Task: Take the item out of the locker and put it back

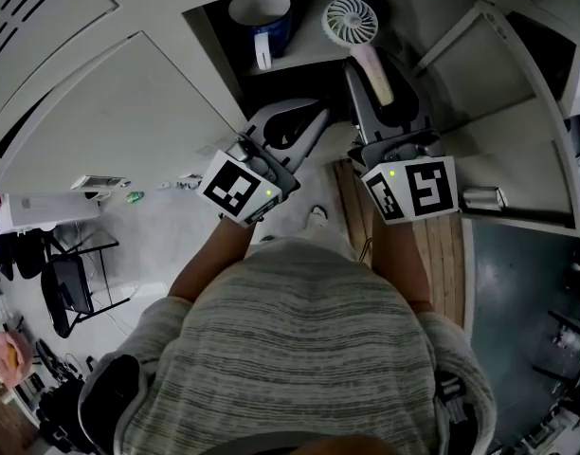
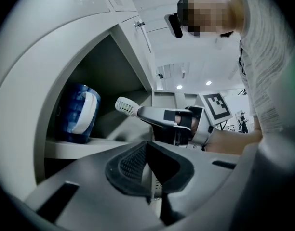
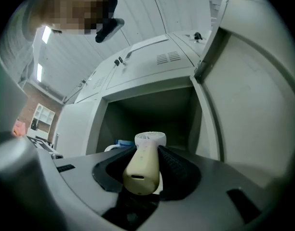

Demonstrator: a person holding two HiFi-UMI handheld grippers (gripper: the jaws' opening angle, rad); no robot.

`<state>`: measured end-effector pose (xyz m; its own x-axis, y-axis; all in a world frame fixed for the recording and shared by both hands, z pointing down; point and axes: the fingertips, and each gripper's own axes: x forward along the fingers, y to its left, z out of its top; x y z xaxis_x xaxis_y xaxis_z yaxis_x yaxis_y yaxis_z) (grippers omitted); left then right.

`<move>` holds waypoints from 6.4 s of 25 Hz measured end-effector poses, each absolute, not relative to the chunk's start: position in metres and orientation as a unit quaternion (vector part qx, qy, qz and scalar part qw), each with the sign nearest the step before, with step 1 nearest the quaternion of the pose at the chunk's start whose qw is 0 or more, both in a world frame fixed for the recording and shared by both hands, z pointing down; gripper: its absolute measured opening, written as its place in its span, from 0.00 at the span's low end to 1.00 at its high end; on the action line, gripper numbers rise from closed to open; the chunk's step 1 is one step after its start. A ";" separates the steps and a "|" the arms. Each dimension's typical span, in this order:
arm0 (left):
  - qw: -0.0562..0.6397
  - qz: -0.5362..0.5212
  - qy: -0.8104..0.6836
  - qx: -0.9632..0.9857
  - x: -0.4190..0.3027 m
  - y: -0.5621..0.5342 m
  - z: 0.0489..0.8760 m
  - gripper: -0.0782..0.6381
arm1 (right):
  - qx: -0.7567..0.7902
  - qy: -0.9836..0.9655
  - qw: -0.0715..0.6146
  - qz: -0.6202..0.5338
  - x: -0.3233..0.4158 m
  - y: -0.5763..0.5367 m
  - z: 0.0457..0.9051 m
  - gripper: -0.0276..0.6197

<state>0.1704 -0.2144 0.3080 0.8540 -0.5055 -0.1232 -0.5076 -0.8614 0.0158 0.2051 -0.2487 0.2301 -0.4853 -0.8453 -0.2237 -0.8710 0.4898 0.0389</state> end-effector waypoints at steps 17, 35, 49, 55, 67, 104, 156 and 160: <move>-0.003 0.079 0.281 -0.956 0.164 -0.223 0.312 0.12 | -0.547 0.836 -0.039 0.011 0.199 -0.316 0.283 0.27; -0.007 0.080 0.283 -0.956 0.157 -0.225 0.314 0.12 | -0.554 0.831 -0.049 -0.019 0.198 -0.334 0.290 0.40; -0.009 0.070 0.274 -0.959 0.152 -0.214 0.316 0.12 | -0.556 0.831 -0.025 0.011 0.201 -0.297 0.270 0.42; -0.001 0.085 0.271 -0.959 0.151 -0.211 0.307 0.12 | -0.550 0.834 -0.012 0.031 0.196 -0.281 0.253 0.42; 0.004 0.082 0.282 -0.956 0.140 -0.209 0.304 0.12 | -0.463 0.885 0.009 0.036 0.153 -0.263 0.239 0.42; 0.007 0.072 0.362 -0.929 0.107 -0.207 0.308 0.12 | -0.209 0.977 0.044 -0.017 0.065 -0.267 0.245 0.13; -0.018 0.092 0.062 -0.994 0.141 -0.044 0.319 0.12 | -0.479 0.868 0.115 0.064 0.137 -0.059 0.229 0.13; -0.029 0.097 0.046 -0.994 0.139 -0.043 0.316 0.12 | -0.497 0.858 0.111 0.064 0.137 -0.058 0.228 0.13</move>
